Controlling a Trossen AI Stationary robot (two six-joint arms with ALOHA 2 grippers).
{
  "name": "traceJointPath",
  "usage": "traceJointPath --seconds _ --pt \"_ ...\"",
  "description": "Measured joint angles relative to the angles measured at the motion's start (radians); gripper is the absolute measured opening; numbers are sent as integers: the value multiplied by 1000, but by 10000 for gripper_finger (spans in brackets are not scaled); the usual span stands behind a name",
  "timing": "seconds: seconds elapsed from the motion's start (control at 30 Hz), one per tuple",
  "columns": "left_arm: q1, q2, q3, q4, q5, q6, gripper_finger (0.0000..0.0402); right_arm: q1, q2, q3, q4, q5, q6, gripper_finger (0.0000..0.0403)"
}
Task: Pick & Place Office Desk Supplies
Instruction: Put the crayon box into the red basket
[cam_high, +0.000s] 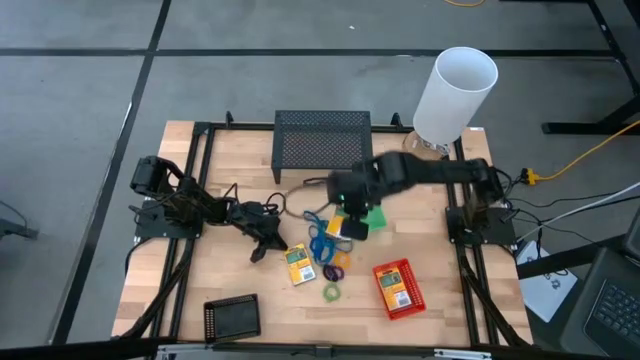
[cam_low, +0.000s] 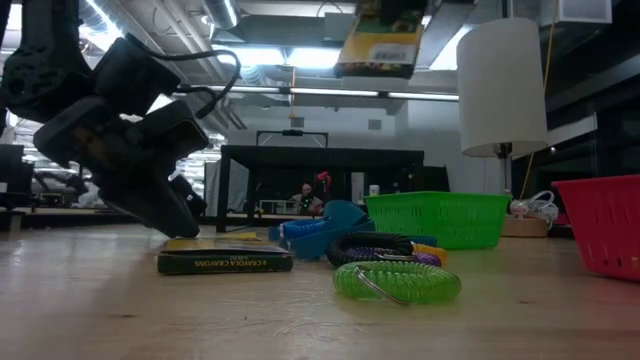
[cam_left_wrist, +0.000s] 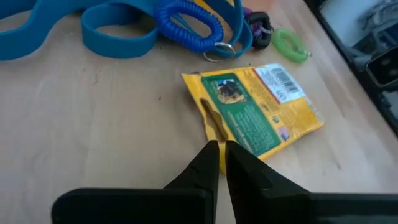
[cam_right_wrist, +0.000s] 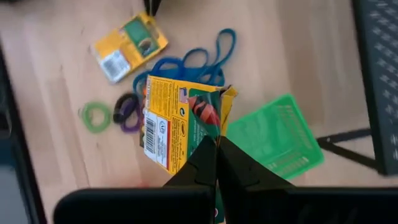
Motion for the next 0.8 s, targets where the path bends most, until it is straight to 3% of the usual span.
traceJointPath --seconds 0.27,0.5,0.8 --pt "-8 0 0 19 0 -56 24 -152 0 -50 -44 -234 -340 0" --pt "-41 0 0 166 -5 -149 24 -201 0 -162 -100 -397 -514 0" --pt "-119 0 19 245 -214 -249 24 -203 -37 -323 -99 -507 -669 0"
